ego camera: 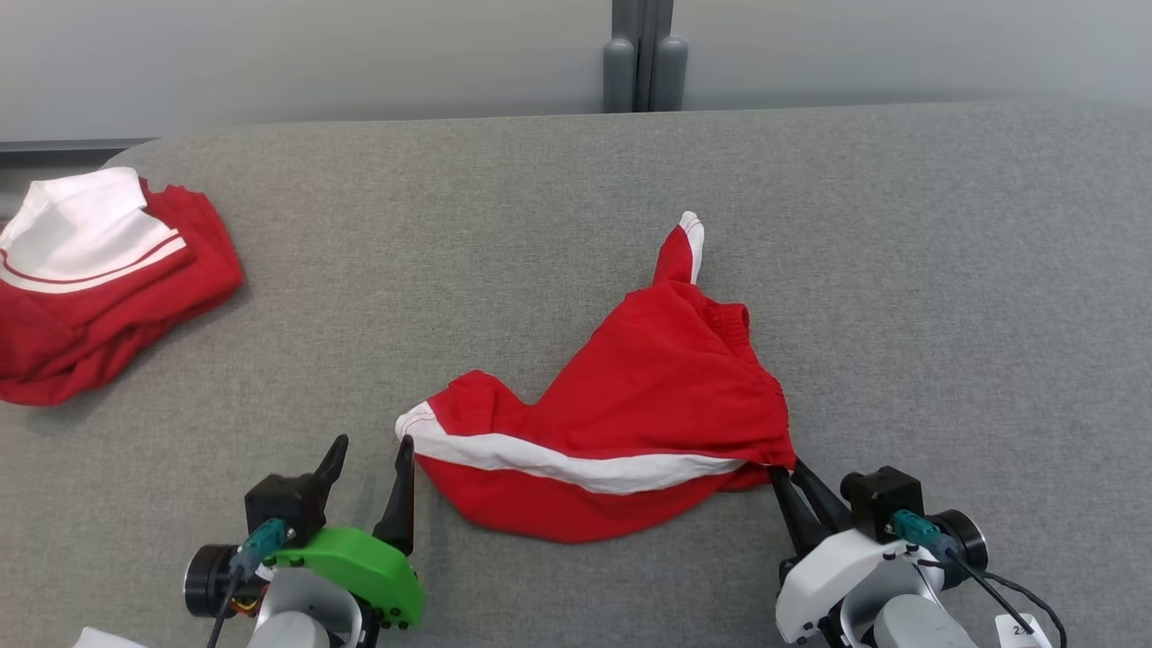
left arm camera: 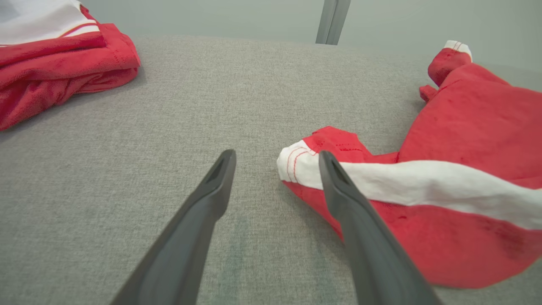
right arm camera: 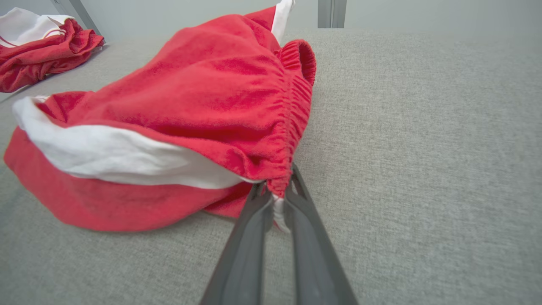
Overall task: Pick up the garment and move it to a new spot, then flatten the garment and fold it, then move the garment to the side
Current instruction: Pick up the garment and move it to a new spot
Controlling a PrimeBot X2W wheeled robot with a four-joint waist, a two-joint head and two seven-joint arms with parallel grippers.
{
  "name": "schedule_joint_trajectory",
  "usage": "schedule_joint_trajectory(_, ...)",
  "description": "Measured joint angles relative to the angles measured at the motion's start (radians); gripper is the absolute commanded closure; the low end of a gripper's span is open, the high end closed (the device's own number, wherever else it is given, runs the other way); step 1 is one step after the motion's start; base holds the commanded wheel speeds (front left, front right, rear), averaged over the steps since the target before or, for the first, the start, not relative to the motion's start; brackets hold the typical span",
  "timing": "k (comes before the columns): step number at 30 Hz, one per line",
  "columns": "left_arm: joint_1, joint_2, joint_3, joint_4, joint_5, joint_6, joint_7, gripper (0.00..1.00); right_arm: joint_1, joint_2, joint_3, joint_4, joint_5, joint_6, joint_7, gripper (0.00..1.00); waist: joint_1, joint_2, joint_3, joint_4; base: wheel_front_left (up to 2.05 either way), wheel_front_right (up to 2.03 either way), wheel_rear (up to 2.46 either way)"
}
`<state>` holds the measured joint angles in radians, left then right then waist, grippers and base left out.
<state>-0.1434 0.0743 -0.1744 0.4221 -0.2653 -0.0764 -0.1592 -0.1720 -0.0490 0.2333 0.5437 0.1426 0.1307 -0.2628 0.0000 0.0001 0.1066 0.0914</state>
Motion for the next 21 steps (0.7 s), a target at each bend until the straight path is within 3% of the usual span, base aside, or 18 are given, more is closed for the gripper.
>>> schedule_joint_trajectory(10, -0.093, 0.047, -0.054, 0.086, -0.029, -0.039, 0.128, 0.0, 0.0, 0.0, 0.0, -0.011, -0.013, 0.0, 0.0, 1.0, 0.0, 0.0, 0.013, -0.038, 0.0, 0.0, 0.0)
schedule_joint_trajectory(17, -0.119, 0.06, -0.135, 0.071, -0.272, -0.051, 0.261, 0.0, 0.0, 0.0, -0.007, -0.014, -0.021, 0.0, 0.0, 1.0, 0.0, 0.0, 0.02, -0.052, 0.0, 0.0, 0.0)
schedule_joint_trajectory(21, -0.125, 0.126, -0.192, 0.019, -0.387, -0.052, 0.286, 0.0, 0.0, 0.0, -0.014, -0.016, -0.024, 0.0, 0.0, 1.0, 0.0, 0.0, 0.026, -0.058, 0.0, 0.0, 0.0)
